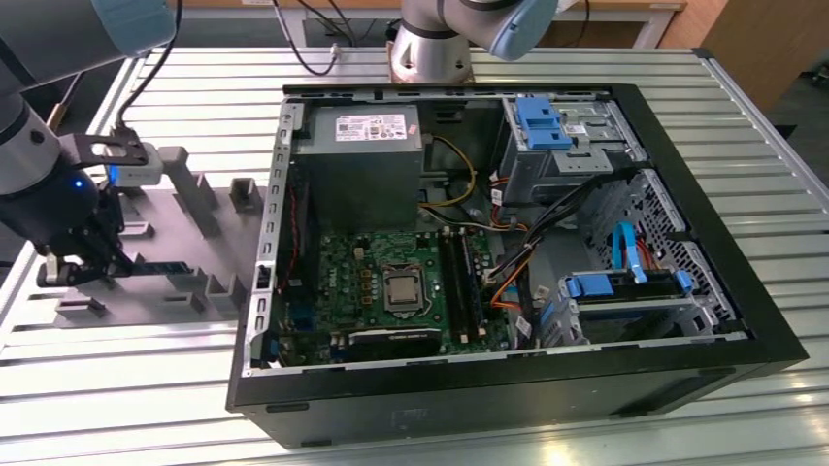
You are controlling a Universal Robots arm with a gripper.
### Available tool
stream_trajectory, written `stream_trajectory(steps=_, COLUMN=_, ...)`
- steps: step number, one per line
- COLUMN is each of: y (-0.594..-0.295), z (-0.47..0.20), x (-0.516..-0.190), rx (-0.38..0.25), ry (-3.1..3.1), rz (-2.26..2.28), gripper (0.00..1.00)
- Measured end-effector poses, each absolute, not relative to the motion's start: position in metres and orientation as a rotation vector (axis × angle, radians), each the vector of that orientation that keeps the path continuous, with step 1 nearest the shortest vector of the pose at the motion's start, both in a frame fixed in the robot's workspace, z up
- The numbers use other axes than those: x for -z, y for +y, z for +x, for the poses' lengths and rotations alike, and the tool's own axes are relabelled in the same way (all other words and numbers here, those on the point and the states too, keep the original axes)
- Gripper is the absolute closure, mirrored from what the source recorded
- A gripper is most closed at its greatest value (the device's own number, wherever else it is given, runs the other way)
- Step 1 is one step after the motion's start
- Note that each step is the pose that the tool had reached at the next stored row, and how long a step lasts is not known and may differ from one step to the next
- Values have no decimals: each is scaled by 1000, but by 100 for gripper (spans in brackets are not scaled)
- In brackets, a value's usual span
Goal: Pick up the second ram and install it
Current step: 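Pick up the second ram and move it above second insertion slot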
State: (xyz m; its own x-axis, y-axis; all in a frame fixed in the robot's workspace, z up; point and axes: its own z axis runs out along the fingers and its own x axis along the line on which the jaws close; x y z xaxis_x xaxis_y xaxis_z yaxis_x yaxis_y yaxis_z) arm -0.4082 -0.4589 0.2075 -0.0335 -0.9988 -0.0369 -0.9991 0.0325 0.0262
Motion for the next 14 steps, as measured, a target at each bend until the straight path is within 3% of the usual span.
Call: stream_trajectory(steps=14, y=-459, z=-408, x=-213, rx=-70, ry=2251, rz=-2178, gripper=86)
